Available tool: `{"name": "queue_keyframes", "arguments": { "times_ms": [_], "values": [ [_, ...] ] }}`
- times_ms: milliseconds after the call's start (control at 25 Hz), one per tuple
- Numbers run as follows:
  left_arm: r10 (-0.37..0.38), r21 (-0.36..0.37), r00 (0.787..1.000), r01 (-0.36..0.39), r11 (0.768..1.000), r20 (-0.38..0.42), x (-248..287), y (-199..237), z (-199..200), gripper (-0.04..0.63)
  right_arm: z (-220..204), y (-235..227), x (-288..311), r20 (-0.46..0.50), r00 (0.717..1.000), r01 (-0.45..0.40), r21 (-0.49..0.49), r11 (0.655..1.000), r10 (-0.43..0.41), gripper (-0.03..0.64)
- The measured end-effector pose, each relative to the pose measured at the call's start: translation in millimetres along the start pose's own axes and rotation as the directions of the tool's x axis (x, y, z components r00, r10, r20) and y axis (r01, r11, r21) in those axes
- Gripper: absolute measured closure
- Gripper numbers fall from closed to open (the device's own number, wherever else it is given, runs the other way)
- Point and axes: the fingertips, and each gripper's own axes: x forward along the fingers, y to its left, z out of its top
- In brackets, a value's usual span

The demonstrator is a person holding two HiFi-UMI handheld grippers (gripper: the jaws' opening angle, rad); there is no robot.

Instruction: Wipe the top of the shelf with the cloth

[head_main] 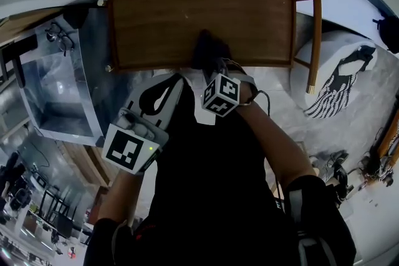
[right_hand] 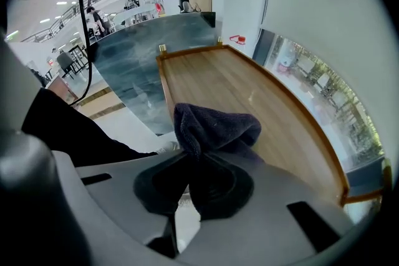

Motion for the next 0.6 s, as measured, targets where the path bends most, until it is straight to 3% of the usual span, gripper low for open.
{"name": "queue_keyframes", "arguments": {
  "times_ms": [600],
  "values": [
    [-0.065,0.049,0.997,0.067,0.997,-0.047,46.2,-36.7,6.4,0.575,-67.4,-34.7,-30.4,-0.018,0.998,0.058,0.095,0.994,-0.057,0.591]
  ]
}}
